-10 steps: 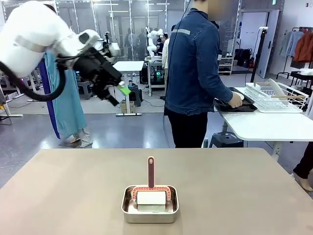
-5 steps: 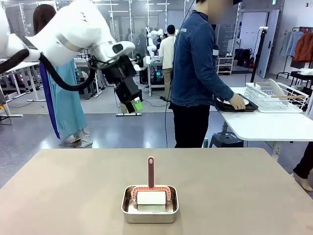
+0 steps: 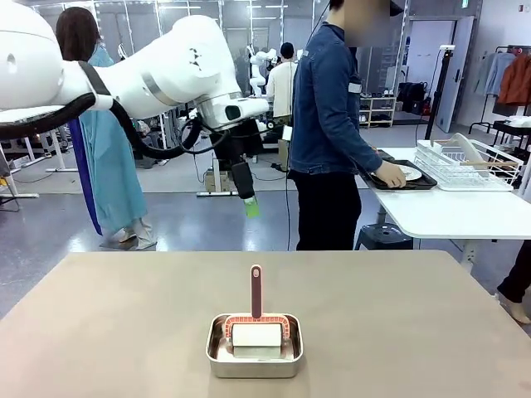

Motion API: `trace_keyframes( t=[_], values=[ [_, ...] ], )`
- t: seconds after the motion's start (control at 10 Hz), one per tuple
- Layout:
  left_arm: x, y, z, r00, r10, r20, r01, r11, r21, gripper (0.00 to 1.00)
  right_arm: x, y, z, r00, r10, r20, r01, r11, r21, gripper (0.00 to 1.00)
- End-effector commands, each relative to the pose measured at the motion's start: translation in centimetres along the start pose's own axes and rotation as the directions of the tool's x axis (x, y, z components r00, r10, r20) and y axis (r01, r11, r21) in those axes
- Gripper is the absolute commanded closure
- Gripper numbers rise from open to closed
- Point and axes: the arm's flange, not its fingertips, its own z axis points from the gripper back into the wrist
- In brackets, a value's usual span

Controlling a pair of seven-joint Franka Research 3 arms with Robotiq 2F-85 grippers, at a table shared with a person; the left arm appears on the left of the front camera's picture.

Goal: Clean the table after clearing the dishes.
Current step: When the right (or left) Handle tray is removed, use the right hand (or left hand) to clean the right (or left) side of the table with the Lint Roller.

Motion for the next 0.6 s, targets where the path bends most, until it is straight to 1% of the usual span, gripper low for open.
trace_keyframes(
  t=[0.0, 0.5],
  values=[
    [-1.19, 0.66, 0.59, 0.998, 0.067, 0.011, -0.067, 0.998, -0.019, 0.00, 0.03, 0.46, -0.05, 1.000, -0.002, -0.012, 0.001, 1.000, -0.015, 0.00],
    [-1.19, 0.66, 0.59, 0.998, 0.067, 0.011, -0.067, 0.998, -0.019, 0.00, 0.03, 0.46, -0.05, 1.000, -0.002, -0.012, 0.001, 1.000, -0.015, 0.00]
  ],
)
